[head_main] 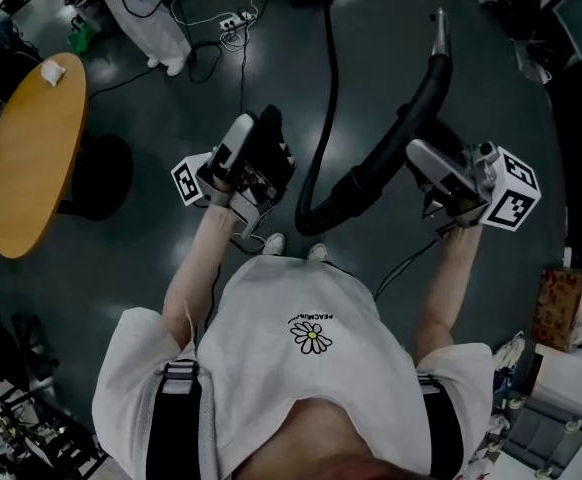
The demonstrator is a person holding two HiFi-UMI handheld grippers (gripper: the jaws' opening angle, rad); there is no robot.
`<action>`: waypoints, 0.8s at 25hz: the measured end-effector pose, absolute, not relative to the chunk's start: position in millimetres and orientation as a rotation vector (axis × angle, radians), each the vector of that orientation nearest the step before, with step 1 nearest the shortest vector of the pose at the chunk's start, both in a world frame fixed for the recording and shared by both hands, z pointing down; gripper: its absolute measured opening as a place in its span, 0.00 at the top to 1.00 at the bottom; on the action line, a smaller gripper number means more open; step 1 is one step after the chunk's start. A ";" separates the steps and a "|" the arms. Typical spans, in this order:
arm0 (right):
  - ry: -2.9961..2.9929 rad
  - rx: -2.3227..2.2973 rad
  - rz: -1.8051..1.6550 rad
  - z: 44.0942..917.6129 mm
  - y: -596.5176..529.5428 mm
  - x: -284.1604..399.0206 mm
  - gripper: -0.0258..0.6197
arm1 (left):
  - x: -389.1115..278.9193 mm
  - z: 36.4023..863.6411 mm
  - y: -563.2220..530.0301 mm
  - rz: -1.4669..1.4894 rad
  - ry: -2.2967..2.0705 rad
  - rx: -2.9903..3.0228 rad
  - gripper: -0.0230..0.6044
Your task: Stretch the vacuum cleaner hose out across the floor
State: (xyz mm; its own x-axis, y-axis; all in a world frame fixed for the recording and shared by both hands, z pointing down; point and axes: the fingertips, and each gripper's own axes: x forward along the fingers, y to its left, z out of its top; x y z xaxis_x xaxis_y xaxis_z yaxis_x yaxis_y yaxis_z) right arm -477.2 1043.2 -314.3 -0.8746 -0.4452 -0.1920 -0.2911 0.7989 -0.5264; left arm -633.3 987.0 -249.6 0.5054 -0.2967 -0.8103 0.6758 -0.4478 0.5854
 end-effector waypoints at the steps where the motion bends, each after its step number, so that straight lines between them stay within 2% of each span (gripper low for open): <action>1: 2.711 -0.570 -0.704 -311.0 1045.0 -481.8 0.55 | -619.7 -252.5 983.1 -1.062 0.276 1.815 0.67; 5: 2.807 -0.574 -0.709 -293.1 1053.1 -497.6 0.54 | -539.4 -267.1 995.2 -0.580 0.262 2.183 0.66; 7: 2.845 -0.554 -0.706 -282.7 1057.1 -506.2 0.54 | -507.0 -262.4 988.6 -0.441 0.269 2.179 0.66; 10: 2.931 -0.480 -0.693 -265.2 1070.4 -529.2 0.53 | -479.3 -255.1 966.0 -0.395 0.313 1.992 0.60; 20: 3.213 -0.282 -0.623 -213.8 1109.1 -556.6 0.53 | -440.6 -207.0 908.4 -0.214 0.289 1.878 0.58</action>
State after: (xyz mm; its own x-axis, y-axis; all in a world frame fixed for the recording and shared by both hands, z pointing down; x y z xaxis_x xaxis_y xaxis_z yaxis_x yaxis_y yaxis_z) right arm -556.6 1109.1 -213.8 -0.9750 -0.1400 0.1726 -0.1944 0.9137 -0.3569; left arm -440.6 908.4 -207.0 0.9528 0.0925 -0.2891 0.3035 -0.3041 0.9030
